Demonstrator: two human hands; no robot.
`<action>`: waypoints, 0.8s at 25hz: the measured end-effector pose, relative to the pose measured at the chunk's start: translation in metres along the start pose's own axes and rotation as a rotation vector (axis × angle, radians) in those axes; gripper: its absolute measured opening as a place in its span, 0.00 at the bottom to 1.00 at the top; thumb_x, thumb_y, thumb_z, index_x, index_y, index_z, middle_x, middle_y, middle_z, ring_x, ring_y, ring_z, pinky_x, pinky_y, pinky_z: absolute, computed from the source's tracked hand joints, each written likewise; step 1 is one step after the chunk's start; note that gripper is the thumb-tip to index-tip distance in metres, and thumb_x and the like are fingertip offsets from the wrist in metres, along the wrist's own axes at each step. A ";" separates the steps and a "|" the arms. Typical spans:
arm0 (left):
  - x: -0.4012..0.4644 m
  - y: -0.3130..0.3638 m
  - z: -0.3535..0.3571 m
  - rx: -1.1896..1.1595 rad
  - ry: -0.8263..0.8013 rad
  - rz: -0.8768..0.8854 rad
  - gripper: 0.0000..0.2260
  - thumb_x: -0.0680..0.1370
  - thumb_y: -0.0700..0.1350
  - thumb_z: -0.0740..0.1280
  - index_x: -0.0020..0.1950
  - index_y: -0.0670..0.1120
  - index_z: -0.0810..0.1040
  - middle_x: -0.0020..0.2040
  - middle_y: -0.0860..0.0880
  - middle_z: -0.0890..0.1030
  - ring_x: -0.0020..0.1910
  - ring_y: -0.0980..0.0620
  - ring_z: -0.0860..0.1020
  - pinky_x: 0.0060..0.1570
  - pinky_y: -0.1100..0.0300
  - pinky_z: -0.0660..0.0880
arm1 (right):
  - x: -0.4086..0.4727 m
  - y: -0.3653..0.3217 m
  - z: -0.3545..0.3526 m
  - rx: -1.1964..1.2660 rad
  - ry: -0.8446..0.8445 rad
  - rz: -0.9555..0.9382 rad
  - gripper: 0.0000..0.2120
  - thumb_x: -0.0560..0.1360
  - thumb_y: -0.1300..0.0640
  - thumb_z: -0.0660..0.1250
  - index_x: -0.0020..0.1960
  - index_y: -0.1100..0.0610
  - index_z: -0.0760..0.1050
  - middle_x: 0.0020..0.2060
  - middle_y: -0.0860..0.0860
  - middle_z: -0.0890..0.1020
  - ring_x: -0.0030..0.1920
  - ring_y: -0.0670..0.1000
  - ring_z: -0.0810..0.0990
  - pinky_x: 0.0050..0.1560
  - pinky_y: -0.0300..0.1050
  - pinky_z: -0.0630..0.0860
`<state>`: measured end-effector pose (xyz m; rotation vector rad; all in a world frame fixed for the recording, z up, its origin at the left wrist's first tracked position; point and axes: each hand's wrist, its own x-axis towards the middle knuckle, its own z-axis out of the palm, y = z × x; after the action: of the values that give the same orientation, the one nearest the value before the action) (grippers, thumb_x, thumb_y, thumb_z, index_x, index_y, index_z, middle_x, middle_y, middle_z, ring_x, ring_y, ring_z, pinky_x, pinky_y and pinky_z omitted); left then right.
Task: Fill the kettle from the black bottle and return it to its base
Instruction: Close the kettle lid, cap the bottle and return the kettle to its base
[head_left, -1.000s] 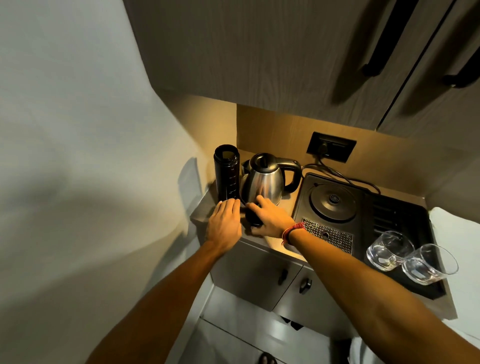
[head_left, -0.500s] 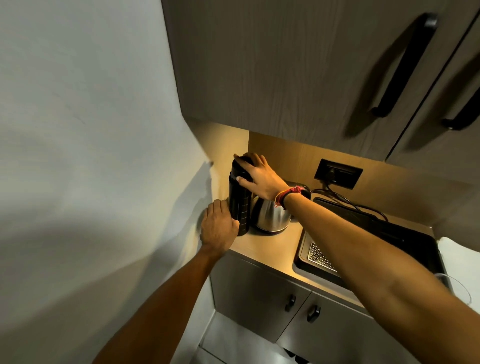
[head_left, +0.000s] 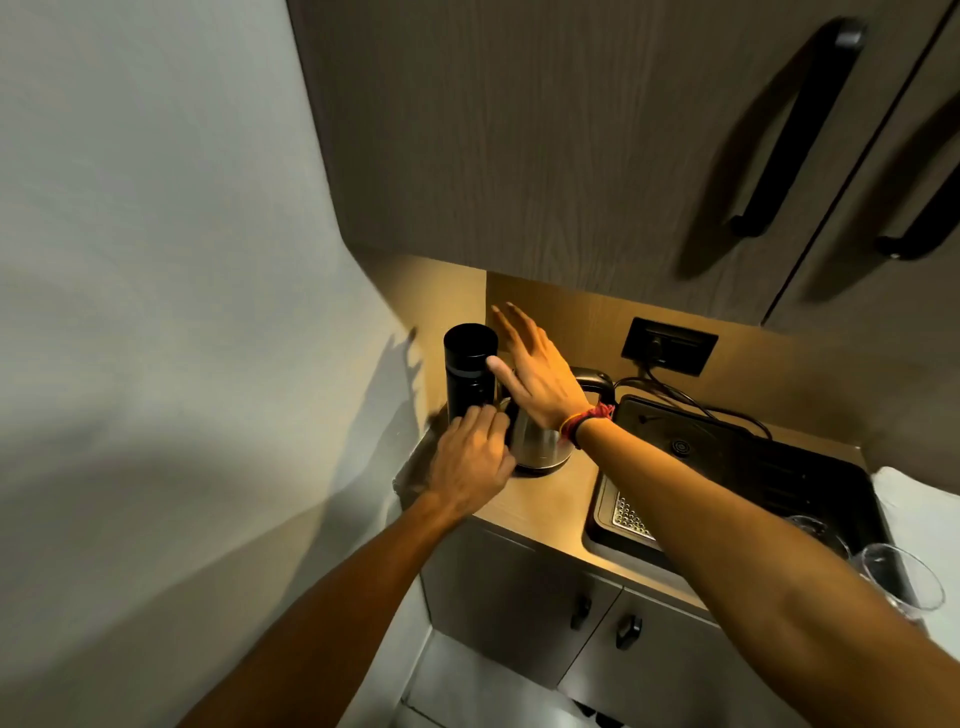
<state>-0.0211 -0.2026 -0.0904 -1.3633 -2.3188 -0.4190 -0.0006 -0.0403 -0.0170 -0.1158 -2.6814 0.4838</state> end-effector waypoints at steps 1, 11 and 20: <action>0.009 0.009 0.000 -0.063 -0.002 0.061 0.13 0.75 0.49 0.63 0.57 0.44 0.73 0.51 0.45 0.76 0.50 0.48 0.74 0.48 0.55 0.75 | -0.009 0.015 -0.003 0.027 0.040 0.089 0.30 0.80 0.37 0.48 0.78 0.44 0.46 0.78 0.52 0.55 0.74 0.57 0.62 0.70 0.55 0.66; 0.151 0.039 0.014 -0.056 -0.427 -0.303 0.44 0.65 0.63 0.77 0.71 0.40 0.64 0.69 0.39 0.70 0.68 0.40 0.68 0.65 0.48 0.68 | -0.030 0.108 -0.045 -0.072 -0.493 0.430 0.23 0.78 0.52 0.64 0.70 0.58 0.64 0.64 0.60 0.72 0.63 0.61 0.73 0.64 0.58 0.73; 0.172 0.039 0.041 0.017 -0.676 -0.411 0.58 0.59 0.66 0.80 0.77 0.38 0.58 0.74 0.34 0.65 0.74 0.35 0.63 0.71 0.43 0.62 | -0.029 0.110 -0.050 -0.086 -0.421 0.423 0.15 0.79 0.59 0.62 0.64 0.61 0.66 0.60 0.62 0.75 0.58 0.63 0.76 0.59 0.58 0.75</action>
<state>-0.0697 -0.0359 -0.0387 -1.1255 -3.1641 -0.0417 0.0477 0.0738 -0.0235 -0.6863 -3.0981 0.5689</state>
